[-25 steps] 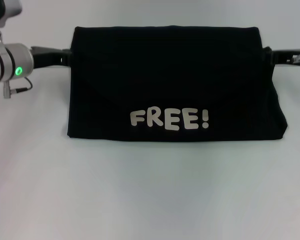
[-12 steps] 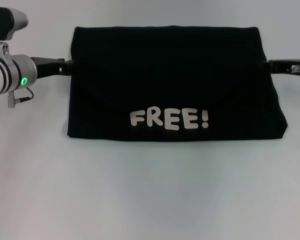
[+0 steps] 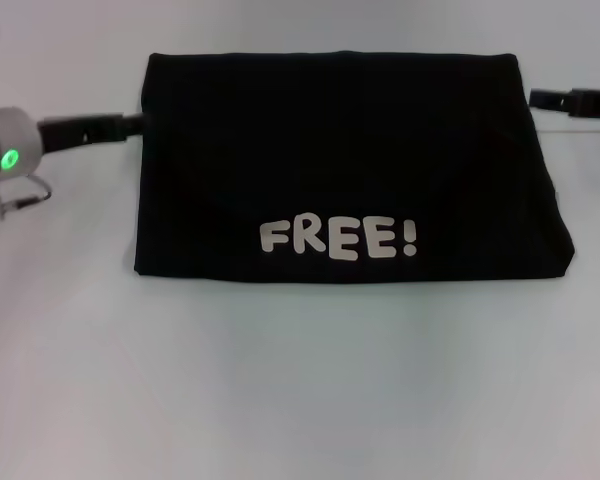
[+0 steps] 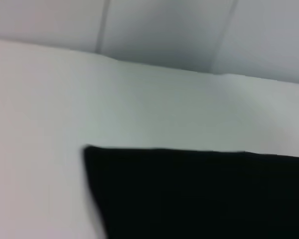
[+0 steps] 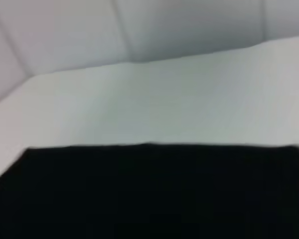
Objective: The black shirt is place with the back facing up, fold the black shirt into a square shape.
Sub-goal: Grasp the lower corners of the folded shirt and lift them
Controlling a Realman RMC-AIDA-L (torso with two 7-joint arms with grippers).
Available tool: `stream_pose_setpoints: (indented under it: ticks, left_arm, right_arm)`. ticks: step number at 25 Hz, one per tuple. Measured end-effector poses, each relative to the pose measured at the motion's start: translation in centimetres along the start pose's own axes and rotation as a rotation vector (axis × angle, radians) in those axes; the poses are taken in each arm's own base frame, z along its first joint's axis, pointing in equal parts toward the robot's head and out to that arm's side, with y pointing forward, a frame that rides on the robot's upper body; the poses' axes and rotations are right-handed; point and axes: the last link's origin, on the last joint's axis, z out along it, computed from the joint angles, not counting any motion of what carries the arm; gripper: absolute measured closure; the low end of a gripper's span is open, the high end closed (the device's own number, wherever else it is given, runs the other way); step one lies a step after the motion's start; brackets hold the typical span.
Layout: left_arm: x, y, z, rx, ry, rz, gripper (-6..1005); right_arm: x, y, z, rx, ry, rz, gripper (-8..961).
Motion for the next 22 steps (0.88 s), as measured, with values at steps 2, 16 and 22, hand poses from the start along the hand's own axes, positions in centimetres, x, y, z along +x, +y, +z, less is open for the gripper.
stream_pose_setpoints:
  ticks: [2,16,22]
  left_arm:
    - [-0.9,-0.4,-1.2,-0.048,-0.017,-0.028,471]
    - [-8.6,-0.9,-5.7,-0.195,-0.149,0.061,46]
    - [-10.5,0.9,-3.6,-0.185,-0.2,0.244,48]
  right_arm:
    - [0.8,0.1,-0.8,-0.048,0.019,0.013,372]
    - [4.9,0.0,-3.3,-0.181,0.079,0.083,267]
    - [4.8,0.1,-3.2,-0.181,0.073,0.09,267]
